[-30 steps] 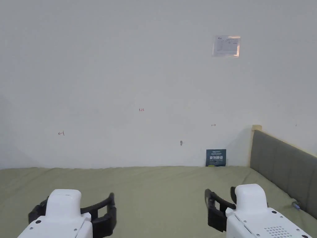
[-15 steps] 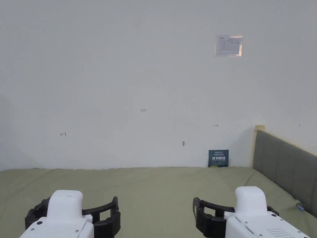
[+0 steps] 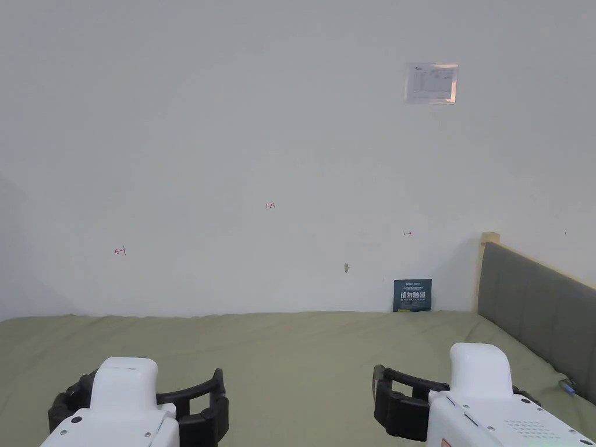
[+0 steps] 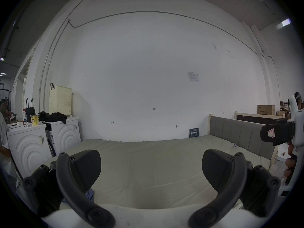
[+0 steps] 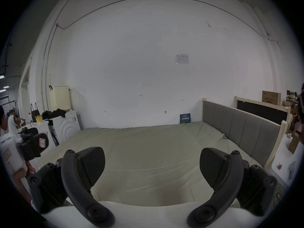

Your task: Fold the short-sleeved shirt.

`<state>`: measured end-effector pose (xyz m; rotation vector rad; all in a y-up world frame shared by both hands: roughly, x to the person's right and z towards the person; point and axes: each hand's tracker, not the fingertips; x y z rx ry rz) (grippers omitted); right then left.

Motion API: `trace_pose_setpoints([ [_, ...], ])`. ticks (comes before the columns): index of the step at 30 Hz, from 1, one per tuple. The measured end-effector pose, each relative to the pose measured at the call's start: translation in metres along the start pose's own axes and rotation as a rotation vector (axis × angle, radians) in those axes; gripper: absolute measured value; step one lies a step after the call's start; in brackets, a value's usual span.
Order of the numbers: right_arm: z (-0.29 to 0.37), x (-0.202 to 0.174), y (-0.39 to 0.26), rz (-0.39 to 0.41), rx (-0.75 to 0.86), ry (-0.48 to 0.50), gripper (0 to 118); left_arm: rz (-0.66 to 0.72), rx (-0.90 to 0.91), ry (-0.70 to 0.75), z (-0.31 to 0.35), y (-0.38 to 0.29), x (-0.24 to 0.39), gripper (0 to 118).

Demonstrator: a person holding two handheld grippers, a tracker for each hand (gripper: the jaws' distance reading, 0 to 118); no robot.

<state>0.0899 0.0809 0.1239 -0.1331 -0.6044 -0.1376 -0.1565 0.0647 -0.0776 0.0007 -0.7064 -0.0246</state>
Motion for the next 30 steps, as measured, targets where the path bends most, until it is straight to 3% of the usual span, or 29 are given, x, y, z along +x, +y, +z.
trace_pose_setpoints([
  [8, 0.003, -0.001, 0.007, -0.005, 0.023, 0.003, 115, 0.001, 0.004, 0.000, 0.001, 0.000, 0.001, 118],
  [23, -0.016, -0.012, 0.009, 0.096, 0.076, -0.016, 115, 0.002, -0.005, 0.000, -0.010, -0.008, 0.003, 118],
  [30, -0.023, -0.006, 0.004, 0.034, 0.043, 0.005, 115, -0.038, 0.004, 0.002, -0.014, -0.016, 0.009, 118],
])
